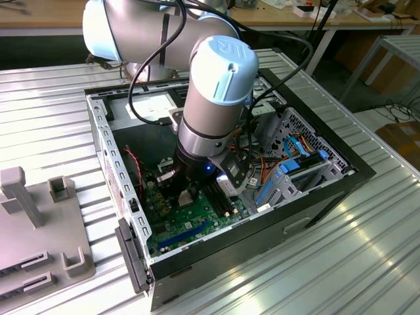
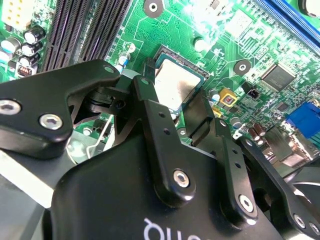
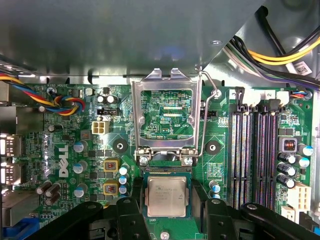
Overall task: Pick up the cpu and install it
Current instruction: 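Place the cpu into insertion slot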
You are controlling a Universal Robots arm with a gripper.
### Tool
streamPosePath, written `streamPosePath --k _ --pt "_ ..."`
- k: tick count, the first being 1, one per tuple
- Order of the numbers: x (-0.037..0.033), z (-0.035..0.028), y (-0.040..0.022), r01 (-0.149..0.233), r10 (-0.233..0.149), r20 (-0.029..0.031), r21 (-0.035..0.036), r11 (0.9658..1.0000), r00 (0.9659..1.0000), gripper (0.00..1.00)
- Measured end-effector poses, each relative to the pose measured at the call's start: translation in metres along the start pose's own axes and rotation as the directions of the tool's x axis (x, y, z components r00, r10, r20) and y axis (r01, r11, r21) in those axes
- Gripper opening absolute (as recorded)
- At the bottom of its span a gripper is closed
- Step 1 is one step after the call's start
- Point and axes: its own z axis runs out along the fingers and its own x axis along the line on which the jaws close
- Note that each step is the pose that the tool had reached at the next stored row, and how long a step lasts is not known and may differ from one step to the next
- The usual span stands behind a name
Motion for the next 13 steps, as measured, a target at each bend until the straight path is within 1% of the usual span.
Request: streamPosePath --k 1,8,9,10,13 --pt "0.0002 0.0009 -0.0002 0.001 -0.001 0.0005 -0.0014 1.0000 1.0000 0.47" --pt "0.0001 0.0011 0.0000 0.002 -0.002 0.0005 -0.0024 1.0000 1.0000 0.47" --pt "0.0002 0.0011 0.0000 0.001 -0.001 0.0003 -0.0024 1.0000 1.0000 0.48" --pt "0.0002 0.0011 0.0000 0.001 -0.001 0.0006 -0.0024 1.0000 1.0000 0.54" --pt "-0.0006 0.0010 -0.0001 0.002 -0.002 0.0004 -0.0024 1.0000 1.0000 0.54"
